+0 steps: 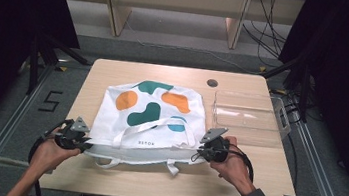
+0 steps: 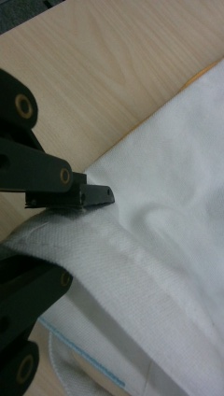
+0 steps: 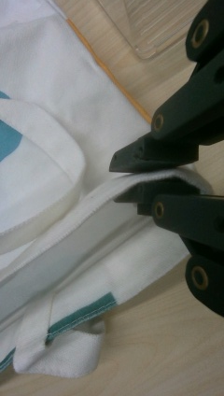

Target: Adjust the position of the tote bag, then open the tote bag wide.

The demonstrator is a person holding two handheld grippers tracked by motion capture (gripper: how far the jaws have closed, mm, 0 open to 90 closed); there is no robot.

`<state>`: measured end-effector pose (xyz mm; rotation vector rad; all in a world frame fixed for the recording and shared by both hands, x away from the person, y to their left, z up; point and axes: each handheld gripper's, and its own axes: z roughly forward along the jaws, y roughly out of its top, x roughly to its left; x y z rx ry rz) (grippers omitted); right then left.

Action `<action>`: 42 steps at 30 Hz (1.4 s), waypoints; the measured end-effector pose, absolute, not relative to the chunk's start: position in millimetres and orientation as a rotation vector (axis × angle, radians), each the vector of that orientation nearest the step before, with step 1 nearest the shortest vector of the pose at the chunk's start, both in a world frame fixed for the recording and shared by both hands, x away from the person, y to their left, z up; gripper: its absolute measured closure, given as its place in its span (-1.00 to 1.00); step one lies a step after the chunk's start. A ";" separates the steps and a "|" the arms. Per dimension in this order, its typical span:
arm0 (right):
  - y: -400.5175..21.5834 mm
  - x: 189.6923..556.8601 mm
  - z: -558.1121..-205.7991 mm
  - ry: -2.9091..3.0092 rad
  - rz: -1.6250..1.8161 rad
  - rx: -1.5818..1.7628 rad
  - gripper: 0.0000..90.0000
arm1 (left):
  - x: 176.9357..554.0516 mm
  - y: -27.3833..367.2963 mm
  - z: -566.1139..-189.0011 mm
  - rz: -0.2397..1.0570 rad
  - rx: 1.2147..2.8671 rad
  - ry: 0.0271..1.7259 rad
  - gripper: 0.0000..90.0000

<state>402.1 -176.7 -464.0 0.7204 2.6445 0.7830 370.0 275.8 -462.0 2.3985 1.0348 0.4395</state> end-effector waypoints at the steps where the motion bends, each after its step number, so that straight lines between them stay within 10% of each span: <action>1: -176.8 400.6 -463.3 2.644 0.796 0.746 0.87 | 369.5 275.7 -461.7 0.424 2.403 1.039 0.76; 42: -180.7 397.0 -423.8 2.670 0.841 0.652 0.91 | 360.9 279.6 -431.0 0.410 2.408 0.991 0.81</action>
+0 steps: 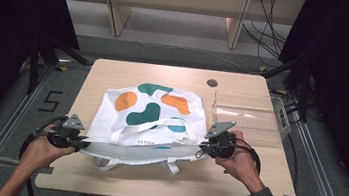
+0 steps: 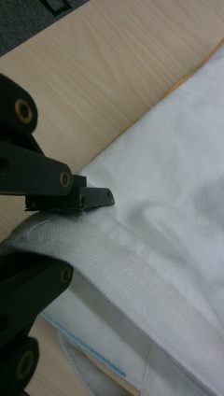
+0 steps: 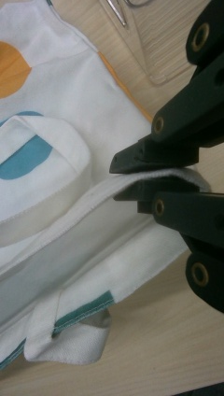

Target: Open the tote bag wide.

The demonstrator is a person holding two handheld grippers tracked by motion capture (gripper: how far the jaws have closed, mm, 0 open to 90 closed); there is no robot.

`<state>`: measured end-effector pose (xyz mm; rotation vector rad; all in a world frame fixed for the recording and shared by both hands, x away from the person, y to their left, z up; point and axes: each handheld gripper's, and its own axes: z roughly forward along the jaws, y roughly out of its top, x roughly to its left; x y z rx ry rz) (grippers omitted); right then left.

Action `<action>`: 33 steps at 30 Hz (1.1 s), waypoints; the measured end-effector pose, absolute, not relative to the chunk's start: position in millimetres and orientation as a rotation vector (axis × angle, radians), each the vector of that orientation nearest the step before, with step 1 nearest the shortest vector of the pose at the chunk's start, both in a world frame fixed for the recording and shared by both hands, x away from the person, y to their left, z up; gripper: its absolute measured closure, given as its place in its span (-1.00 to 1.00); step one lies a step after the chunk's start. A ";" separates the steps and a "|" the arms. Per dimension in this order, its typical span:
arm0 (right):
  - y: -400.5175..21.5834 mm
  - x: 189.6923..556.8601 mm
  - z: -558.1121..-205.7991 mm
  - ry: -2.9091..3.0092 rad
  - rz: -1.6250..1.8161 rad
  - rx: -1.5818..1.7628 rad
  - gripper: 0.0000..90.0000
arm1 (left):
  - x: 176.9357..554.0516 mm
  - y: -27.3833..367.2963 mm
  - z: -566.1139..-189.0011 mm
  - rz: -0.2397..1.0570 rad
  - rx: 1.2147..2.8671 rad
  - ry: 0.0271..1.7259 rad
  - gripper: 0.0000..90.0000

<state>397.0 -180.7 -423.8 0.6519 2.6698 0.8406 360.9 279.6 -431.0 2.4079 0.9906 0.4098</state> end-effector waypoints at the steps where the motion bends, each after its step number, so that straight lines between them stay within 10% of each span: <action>1: -180.8 398.3 -422.3 2.662 0.837 0.634 0.91 | 362.0 281.6 -428.6 0.394 2.443 0.964 0.81; 33: -179.0 435.3 -252.8 2.719 0.865 0.504 0.93 | 391.8 289.0 -272.7 0.406 2.447 0.872 0.85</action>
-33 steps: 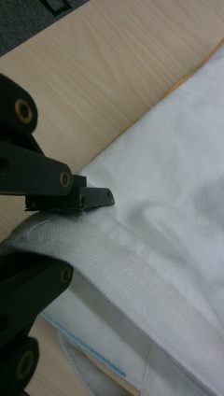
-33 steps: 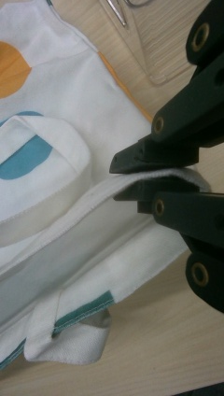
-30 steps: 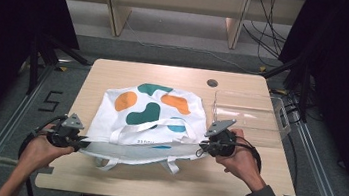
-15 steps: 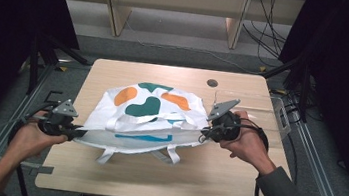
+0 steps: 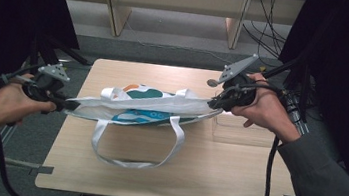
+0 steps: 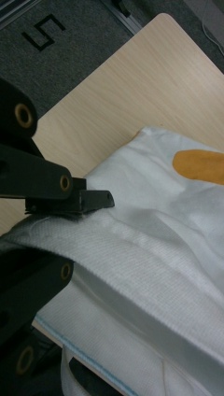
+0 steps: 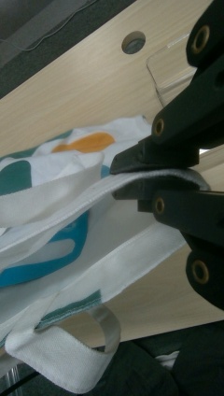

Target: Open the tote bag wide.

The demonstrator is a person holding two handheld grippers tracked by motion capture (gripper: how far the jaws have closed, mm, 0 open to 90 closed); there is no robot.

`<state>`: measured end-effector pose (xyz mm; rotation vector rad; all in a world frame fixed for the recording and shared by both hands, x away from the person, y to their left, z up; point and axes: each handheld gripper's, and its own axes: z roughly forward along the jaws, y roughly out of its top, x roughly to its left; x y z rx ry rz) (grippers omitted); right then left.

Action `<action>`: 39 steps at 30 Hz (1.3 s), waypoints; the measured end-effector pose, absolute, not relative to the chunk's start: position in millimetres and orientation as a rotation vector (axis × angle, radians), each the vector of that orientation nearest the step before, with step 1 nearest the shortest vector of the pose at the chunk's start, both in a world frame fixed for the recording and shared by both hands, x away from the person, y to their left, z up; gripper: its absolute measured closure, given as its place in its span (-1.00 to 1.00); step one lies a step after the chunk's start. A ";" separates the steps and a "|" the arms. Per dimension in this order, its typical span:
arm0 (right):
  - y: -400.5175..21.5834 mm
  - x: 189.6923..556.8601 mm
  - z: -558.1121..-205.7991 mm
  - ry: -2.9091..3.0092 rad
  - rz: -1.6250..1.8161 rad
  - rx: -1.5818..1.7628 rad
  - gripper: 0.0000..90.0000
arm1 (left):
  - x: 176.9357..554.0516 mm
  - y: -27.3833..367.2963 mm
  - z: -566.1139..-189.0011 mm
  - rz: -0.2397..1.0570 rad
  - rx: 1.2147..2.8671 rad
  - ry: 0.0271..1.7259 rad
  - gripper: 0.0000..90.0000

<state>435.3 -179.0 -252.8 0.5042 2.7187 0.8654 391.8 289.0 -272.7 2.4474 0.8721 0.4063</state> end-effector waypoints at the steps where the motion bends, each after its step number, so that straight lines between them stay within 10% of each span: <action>1: -178.7 434.4 -247.3 2.727 0.865 0.543 0.93 | 392.6 288.8 -266.7 0.399 2.448 0.877 0.85; 24: -178.2 434.3 -168.2 2.830 0.785 0.474 0.96 | 398.7 289.0 -196.2 0.243 2.490 0.867 0.89; 39: -188.8 445.9 -191.4 2.832 0.780 0.537 0.96 | 419.8 275.0 -213.4 0.230 2.538 0.869 0.90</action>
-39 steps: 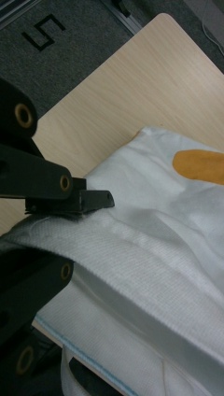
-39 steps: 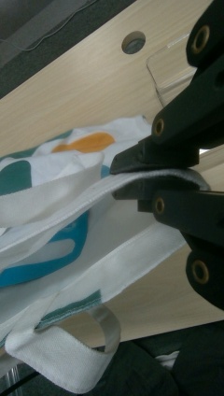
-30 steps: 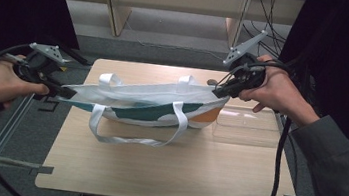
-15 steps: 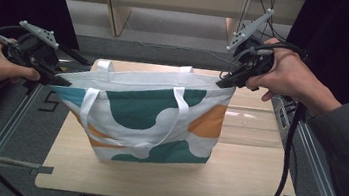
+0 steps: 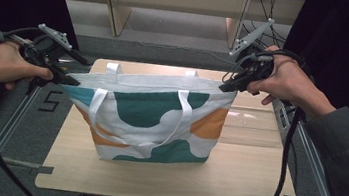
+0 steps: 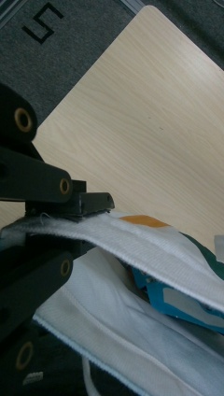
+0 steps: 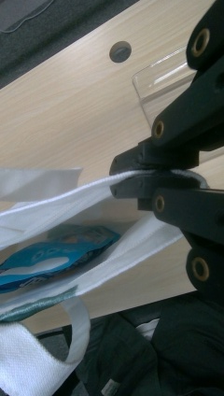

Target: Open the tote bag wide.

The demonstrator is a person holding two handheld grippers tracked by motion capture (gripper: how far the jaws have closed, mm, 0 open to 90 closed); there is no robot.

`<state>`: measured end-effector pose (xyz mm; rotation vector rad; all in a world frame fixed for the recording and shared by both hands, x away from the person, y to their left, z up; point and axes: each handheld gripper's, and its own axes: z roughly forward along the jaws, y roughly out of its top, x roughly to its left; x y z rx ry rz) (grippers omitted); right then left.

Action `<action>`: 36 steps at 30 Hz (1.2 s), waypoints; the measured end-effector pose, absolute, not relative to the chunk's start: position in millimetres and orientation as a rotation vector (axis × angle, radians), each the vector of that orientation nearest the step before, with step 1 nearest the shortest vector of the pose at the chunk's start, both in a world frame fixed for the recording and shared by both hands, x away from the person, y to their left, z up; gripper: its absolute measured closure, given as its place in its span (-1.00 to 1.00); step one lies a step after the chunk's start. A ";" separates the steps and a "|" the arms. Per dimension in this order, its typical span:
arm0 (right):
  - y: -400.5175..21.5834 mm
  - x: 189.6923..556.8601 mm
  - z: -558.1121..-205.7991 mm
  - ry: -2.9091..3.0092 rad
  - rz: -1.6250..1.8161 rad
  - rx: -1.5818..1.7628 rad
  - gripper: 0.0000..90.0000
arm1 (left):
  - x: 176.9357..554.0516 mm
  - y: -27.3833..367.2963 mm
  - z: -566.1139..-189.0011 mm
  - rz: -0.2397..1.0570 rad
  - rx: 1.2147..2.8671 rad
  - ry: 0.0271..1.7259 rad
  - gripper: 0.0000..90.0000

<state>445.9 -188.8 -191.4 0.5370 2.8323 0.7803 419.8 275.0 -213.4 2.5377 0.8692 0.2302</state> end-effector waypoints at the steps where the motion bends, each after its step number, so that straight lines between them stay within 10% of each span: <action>1: -188.2 444.9 -192.8 2.835 0.767 0.566 0.96 | 421.9 274.0 -216.5 0.241 2.540 0.872 0.90; 36: -189.5 448.7 -318.4 2.880 0.629 0.610 0.96 | 437.2 247.2 -368.3 0.079 2.692 0.844 0.88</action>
